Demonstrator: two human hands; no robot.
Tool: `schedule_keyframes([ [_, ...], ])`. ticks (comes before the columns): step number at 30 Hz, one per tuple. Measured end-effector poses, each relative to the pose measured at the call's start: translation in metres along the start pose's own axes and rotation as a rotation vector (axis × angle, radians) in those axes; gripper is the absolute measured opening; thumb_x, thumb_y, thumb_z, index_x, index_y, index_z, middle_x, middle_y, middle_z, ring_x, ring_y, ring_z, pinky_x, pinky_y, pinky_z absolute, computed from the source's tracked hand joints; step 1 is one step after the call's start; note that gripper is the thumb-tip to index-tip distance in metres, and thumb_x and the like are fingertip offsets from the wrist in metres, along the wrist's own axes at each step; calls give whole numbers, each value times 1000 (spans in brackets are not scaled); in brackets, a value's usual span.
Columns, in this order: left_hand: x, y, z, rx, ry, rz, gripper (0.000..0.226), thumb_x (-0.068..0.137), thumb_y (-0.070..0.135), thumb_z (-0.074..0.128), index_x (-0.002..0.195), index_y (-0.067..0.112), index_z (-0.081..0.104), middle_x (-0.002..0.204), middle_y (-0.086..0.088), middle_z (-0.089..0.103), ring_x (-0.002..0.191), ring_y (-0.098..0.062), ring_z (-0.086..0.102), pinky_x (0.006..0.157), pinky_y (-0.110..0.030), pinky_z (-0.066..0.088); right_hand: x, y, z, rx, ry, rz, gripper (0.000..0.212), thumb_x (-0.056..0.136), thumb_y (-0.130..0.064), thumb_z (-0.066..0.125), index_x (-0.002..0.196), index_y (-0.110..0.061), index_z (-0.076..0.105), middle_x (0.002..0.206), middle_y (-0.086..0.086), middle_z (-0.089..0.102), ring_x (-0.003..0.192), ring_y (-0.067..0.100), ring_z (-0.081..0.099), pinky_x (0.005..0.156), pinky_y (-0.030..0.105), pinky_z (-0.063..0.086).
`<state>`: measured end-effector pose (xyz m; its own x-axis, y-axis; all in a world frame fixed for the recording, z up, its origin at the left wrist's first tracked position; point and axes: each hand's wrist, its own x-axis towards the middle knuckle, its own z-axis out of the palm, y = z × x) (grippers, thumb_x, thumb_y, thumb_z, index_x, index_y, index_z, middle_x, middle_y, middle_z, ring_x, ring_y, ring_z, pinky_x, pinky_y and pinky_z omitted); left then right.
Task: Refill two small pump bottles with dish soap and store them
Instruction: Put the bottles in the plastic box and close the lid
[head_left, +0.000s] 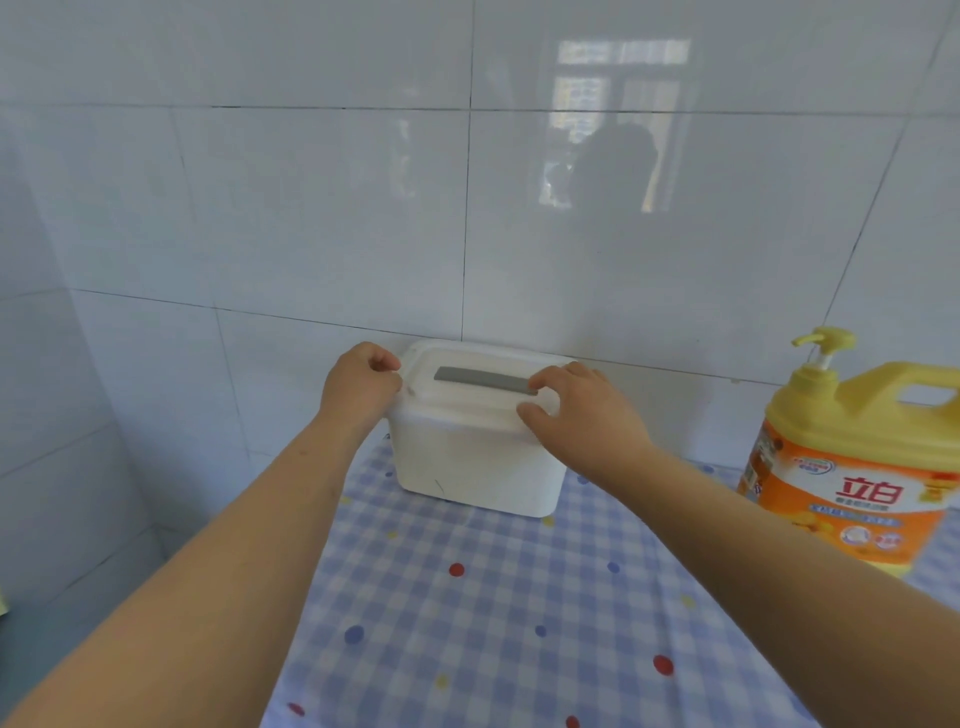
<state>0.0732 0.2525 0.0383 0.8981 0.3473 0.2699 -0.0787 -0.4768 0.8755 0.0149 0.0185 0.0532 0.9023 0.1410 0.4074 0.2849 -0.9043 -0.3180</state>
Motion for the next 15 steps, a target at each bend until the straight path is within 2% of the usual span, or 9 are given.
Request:
schedule_keyframes([
  [6, 8, -3, -2, -110, -62, -92, 31, 87, 11, 62, 117, 11, 56, 114, -5, 54, 95, -20, 53, 58, -21, 39, 33, -24, 10, 1, 1, -57, 36, 99, -33, 42, 133, -22, 50, 128, 1, 52, 120, 20, 44, 93, 32, 39],
  [8, 11, -5, -2, -152, -83, -130, 34, 89, 13, 61, 122, 10, 54, 116, -6, 53, 91, -20, 53, 56, -20, 38, 43, -34, 15, 2, -24, -72, 38, 100, -32, 40, 137, -21, 47, 131, 1, 51, 122, 20, 43, 92, 32, 39],
  [11, 17, -12, -2, -204, -145, -185, 40, 91, 19, 61, 128, 9, 51, 114, -6, 53, 86, -17, 54, 73, -27, 46, 58, -47, 27, 4, -77, -92, 41, 101, -32, 38, 140, -20, 44, 136, 2, 48, 126, 21, 41, 95, 33, 39],
  [15, 24, -20, -1, -299, -219, -262, 47, 90, 26, 64, 131, 7, 49, 122, -9, 56, 104, -24, 57, 96, -41, 49, 74, -58, 42, -8, -157, -99, 44, 101, -34, 38, 142, -20, 42, 143, 2, 43, 130, 22, 39, 103, 36, 36],
])
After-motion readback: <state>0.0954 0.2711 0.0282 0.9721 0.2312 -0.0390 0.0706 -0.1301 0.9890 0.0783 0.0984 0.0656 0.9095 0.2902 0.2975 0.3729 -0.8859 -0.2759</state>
